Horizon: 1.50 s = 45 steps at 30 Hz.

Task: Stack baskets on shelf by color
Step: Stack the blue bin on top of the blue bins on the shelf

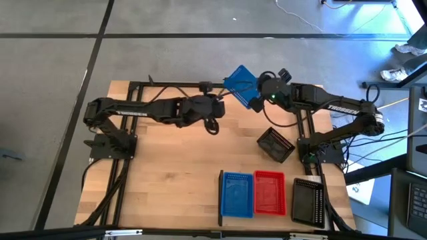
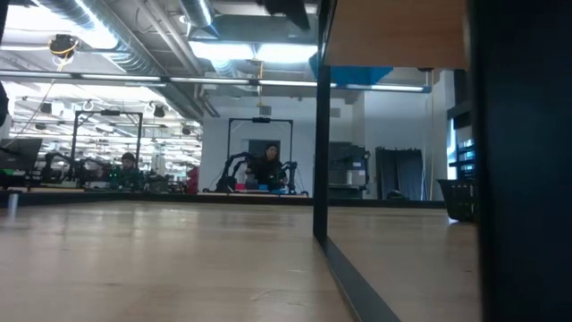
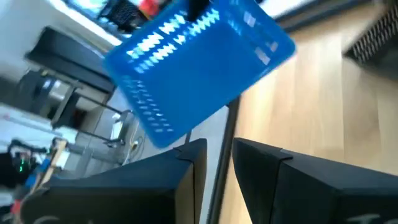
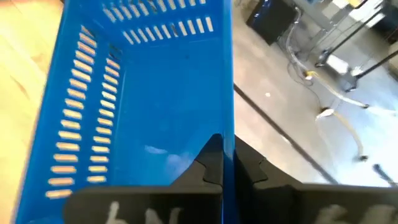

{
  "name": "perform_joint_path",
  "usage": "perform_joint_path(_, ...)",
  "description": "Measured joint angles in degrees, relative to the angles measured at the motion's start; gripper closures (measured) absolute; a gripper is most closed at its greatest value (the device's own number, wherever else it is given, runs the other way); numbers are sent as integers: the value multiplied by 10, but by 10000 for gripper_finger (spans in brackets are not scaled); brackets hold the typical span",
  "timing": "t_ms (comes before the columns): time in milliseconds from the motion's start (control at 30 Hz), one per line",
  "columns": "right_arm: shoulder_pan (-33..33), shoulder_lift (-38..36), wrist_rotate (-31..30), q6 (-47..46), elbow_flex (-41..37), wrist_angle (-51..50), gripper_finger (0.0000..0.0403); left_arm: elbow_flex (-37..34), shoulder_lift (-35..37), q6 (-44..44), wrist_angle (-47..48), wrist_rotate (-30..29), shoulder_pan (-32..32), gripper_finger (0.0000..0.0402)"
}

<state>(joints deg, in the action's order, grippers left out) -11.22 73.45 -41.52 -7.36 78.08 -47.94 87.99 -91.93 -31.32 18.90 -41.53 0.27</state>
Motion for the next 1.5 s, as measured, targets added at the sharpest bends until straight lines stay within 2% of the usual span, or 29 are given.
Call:
perform_joint_path(167,6,-1,48,-71,62,-61,403,0,35,65,22,-53,-10,330)
perform_joint_path(267,14,-1,83,-137,102,-106,403,0,52,84,66,-81,-5,330)
perform_joint_path(533,63,-2,159,-375,209,-239,403,0,90,87,196,-74,20,330)
perform_joint_path(733,130,-2,251,-575,264,-256,403,1,126,87,287,3,46,330)
perform_joint_path(867,209,4,250,-709,268,-231,403,0,156,83,321,72,57,330)
perform_joint_path(933,242,11,249,-770,267,-226,403,-2,179,60,335,137,64,330)
perform_joint_path(1067,298,36,249,-864,266,-236,403,-1,216,16,332,322,84,330)
perform_joint_path(1133,322,55,248,-904,266,-240,403,0,221,12,321,388,94,330)
perform_joint_path(1200,344,73,249,-949,266,-236,403,-2,229,13,330,410,101,330)
perform_joint_path(1500,430,121,259,-1081,266,-243,403,-1,231,11,332,409,106,330)
